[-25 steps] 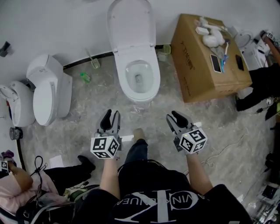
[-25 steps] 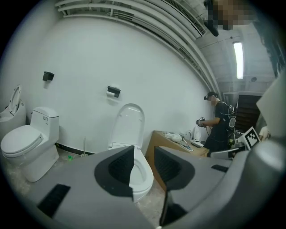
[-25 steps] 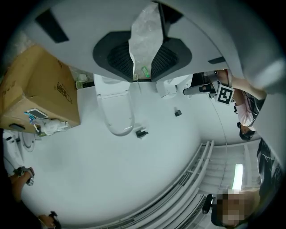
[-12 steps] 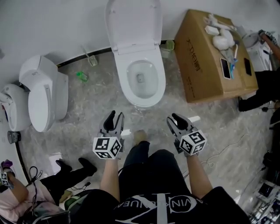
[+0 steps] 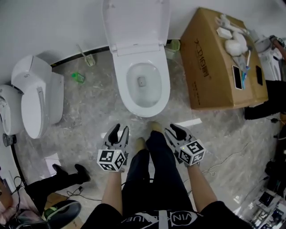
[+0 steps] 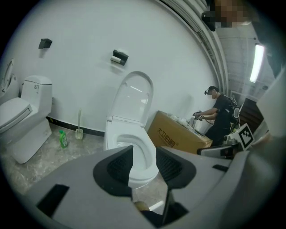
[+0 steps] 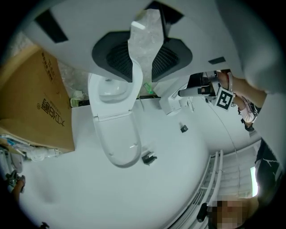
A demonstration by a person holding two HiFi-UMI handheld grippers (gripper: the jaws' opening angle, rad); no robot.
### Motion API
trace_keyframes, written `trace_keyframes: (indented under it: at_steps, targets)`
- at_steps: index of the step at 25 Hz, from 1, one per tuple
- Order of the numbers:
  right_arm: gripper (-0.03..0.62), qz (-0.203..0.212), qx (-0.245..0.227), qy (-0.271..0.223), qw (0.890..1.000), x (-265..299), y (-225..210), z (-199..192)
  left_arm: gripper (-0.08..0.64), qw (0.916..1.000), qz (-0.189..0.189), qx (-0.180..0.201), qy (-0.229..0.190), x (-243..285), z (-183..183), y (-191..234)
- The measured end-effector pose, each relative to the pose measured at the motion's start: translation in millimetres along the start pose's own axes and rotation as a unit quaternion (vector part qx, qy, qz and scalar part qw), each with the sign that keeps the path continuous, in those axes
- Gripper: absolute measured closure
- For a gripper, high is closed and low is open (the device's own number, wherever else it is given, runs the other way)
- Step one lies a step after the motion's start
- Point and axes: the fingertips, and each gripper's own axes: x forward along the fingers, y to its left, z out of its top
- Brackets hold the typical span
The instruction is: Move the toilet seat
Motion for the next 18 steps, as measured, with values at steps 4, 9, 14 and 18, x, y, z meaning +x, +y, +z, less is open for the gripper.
trace_keyframes:
  at_steps: [4,9,14,18]
  targets:
    - [0.448,0.006,-0.014,0.04,0.999,31.7,-32.1,-26.4,0.396,0.9998,0.004,-0.005,0.021,32.0,-31.4,11.8]
    - [0.445,0.008,-0.032,0.082,0.996,72.3,-63.8,-56.8,0.391,0.9983,0.006,-0.014,0.057,70.4,-76.6,24.6]
    - [0.44,-0.007,-0.034,0.13,0.991,107.9,-90.0,-94.2,0.391,0.996,0.003,-0.028,0.085,97.1,-116.1,30.7]
    - [0.426,-0.019,-0.05,0.149,0.987,129.6,-108.6,-108.9,0.391,0.9944,0.006,-0.032,0.1,115.5,-138.4,38.1]
